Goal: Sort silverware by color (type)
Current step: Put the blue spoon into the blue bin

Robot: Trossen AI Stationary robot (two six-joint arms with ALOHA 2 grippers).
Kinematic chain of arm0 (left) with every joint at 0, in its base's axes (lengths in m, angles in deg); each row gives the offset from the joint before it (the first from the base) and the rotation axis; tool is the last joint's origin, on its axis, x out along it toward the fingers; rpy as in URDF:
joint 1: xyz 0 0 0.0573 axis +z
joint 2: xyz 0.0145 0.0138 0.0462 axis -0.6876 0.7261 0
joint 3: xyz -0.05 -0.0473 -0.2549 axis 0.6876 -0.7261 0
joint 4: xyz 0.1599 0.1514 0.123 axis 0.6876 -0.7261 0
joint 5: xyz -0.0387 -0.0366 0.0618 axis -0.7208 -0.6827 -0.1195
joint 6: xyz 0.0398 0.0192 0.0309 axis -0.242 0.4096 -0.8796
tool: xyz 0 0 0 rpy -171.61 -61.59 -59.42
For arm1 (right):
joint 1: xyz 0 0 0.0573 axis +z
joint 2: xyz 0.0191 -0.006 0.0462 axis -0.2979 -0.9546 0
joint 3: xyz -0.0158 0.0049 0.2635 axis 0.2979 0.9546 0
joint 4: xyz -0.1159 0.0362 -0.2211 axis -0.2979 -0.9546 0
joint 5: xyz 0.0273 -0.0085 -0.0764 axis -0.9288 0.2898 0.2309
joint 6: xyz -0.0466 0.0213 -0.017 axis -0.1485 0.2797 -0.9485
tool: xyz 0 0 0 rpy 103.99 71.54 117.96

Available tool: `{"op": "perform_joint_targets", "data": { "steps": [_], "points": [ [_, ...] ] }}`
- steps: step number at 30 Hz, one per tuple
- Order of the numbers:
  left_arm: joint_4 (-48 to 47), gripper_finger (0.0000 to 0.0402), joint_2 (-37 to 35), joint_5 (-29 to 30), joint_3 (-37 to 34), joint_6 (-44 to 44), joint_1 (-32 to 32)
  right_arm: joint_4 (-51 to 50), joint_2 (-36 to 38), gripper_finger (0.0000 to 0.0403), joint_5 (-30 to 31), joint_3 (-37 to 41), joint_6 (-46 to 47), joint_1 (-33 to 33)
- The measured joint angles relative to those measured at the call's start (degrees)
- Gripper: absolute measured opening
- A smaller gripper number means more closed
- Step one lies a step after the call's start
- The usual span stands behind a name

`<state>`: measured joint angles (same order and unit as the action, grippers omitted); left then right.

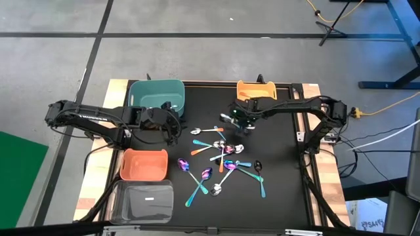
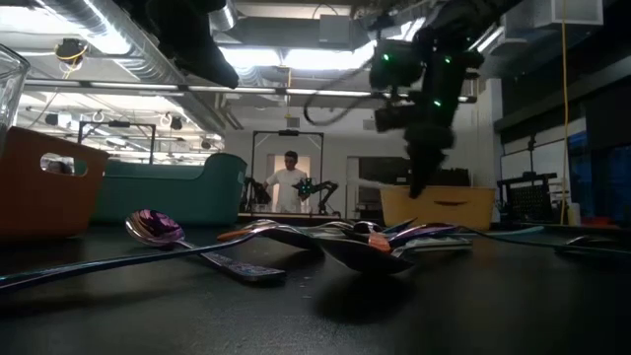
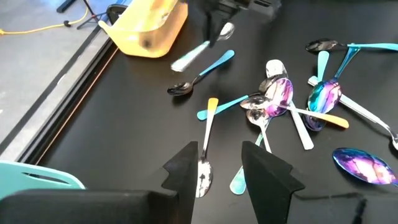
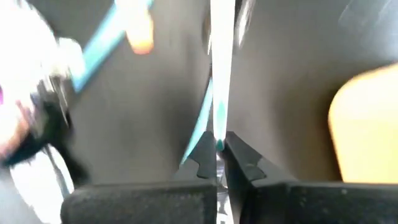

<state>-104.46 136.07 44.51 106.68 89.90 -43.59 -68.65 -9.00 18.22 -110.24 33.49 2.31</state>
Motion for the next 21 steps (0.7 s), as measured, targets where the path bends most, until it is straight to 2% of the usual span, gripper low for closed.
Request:
{"op": "perform_joint_targets", "data": {
  "steps": [4,8,12,14,17,21],
  "points": [
    [0.6,0.0118,0.0,1.1,0.0,2.4,0.0,12.6,0.0,0.0001,-1.4,-0.6,10.1,0.0],
    [2.3,0.0118,0.0,5.2,0.0,7.7,0.0,30.0,0.0,0.0001,-0.4,-0.6,20.8,1.2],
    [7.8,0.0118,0.0,12.5,0.0,13.8,0.3,46.1,0.0,0.0001,0.6,-0.7,22.0,3.4],
    [12.3,0.0118,0.0,14.4,0.0,16.0,1.0,51.8,0.0,0.0001,0.6,-0.7,22.0,4.4],
    [19.2,0.0118,0.0,14.6,0.0,19.0,2.5,56.8,-0.1,0.0001,1.8,-0.7,22.0,5.5],
    [25.5,0.0118,0.0,14.6,0.0,20.8,3.9,58.7,-0.1,0.0001,5.4,-0.7,22.1,6.7]
  ]
}}
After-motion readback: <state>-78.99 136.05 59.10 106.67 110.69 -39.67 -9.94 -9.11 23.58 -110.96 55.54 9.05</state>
